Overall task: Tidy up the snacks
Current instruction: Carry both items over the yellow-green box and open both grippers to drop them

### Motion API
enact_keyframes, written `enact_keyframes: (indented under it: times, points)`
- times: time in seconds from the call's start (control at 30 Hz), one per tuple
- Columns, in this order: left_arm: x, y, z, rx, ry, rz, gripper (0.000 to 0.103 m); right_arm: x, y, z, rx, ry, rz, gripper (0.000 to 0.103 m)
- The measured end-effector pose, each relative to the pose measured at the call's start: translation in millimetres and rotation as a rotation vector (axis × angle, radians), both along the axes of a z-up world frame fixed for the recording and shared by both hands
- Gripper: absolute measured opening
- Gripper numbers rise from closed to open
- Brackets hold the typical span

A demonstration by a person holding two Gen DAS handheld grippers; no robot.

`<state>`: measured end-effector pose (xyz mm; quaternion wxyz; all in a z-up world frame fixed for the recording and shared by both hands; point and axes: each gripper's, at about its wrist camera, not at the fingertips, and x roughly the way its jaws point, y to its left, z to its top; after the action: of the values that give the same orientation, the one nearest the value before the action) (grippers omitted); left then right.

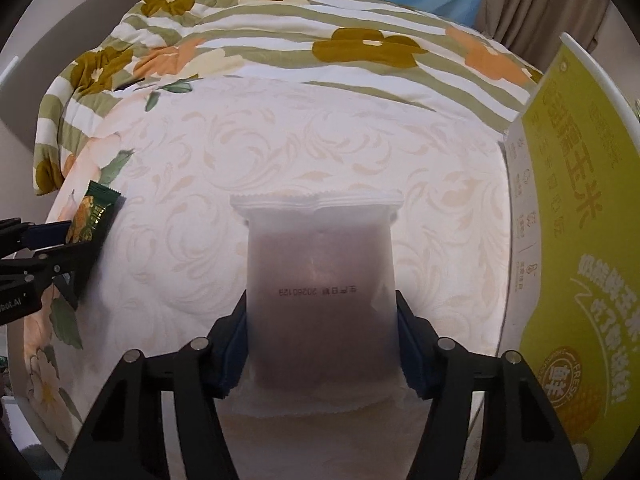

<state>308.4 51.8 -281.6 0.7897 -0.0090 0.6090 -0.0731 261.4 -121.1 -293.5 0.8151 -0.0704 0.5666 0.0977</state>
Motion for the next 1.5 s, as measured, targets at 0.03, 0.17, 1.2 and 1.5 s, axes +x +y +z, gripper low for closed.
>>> enact_keyframes:
  times: [0.03,0.17,1.2,1.5]
  points:
    - [-1.0,0.9,2.8,-0.005,-0.005,0.000,0.040,-0.7,0.9,1.0,0.013,0.003,-0.004,0.059]
    - [-2.3,4.3,26.8,-0.027,-0.054,0.002,0.040,-10.6,7.6,19.5,0.066,-0.025,-0.028,0.058]
    - [-16.5,-321.8,194.9,-0.247,-0.327,-0.327,0.040,-120.8,-233.4,209.4,0.140,-0.371,-0.352,0.058]
    - [-22.3,-347.2,155.3,-0.188,-0.250,-0.145,0.091,-122.9,-283.2,200.8,0.174,-0.361,-0.267,0.058]
